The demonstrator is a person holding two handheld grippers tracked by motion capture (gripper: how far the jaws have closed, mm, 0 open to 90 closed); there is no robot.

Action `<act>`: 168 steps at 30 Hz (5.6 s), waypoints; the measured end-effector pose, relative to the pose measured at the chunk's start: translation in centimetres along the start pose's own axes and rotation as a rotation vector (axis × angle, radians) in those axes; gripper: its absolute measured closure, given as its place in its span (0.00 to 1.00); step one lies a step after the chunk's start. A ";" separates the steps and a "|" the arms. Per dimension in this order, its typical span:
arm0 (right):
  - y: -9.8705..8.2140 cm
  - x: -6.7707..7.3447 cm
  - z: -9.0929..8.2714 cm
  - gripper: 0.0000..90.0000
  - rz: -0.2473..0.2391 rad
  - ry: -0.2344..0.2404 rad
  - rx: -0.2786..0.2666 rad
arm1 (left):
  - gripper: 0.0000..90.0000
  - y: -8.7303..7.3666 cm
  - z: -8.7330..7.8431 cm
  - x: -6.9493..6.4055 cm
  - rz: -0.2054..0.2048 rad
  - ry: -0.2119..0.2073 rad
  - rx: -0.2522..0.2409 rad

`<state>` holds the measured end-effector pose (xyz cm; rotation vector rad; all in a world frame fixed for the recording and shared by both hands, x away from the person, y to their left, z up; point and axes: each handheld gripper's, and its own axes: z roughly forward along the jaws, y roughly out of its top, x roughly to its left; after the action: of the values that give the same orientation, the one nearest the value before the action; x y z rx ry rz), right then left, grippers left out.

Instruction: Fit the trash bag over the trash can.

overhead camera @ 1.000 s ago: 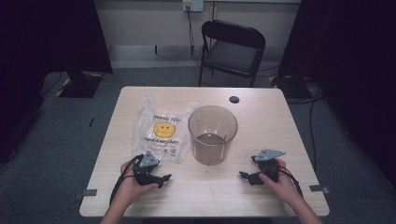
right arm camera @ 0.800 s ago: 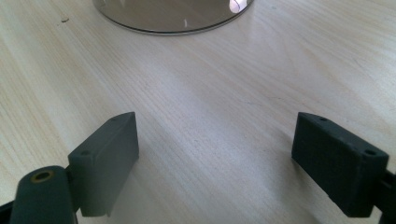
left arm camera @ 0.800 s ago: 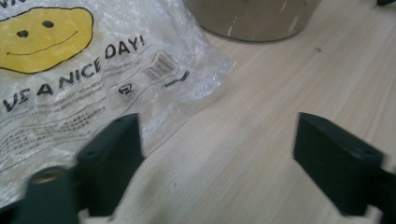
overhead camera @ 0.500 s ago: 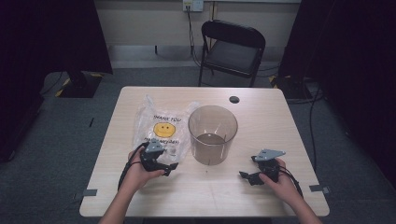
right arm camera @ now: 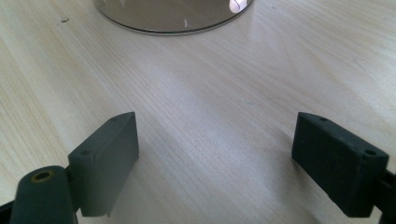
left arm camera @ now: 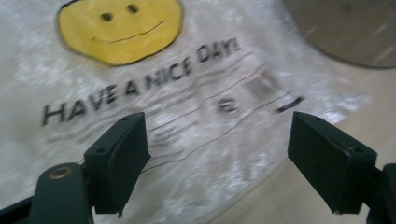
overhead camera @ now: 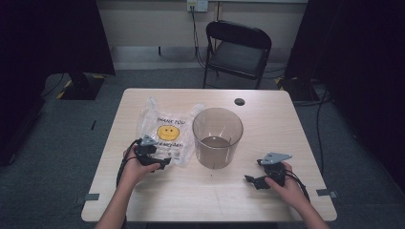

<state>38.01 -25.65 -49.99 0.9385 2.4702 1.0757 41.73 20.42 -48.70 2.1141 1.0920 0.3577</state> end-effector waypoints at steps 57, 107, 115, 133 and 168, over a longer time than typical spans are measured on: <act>0.0 0.0 0.0 0.16 0.000 0.001 0.000 | 1.00 5.0 -6.1 -0.1 -0.069 -0.051 -0.174; 0.0 0.0 0.0 0.16 0.000 0.000 0.000 | 1.00 12.4 -8.8 -5.5 0.121 -0.113 -0.270; -0.1 0.1 -0.1 0.16 0.008 -0.009 0.000 | 1.00 13.5 -7.2 -7.7 0.167 -0.168 -0.246; 0.1 -0.3 -1.3 0.17 0.016 -0.010 -0.006 | 1.00 15.4 -4.7 -10.0 0.242 -0.228 -0.217; 10.5 -0.1 -7.1 0.17 0.059 0.061 -0.296 | 0.98 17.2 0.2 -13.4 0.260 -0.348 -0.070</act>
<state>39.38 -24.26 -37.45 0.9011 2.2558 1.4597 43.92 3.12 -35.65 2.1569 0.5992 0.1366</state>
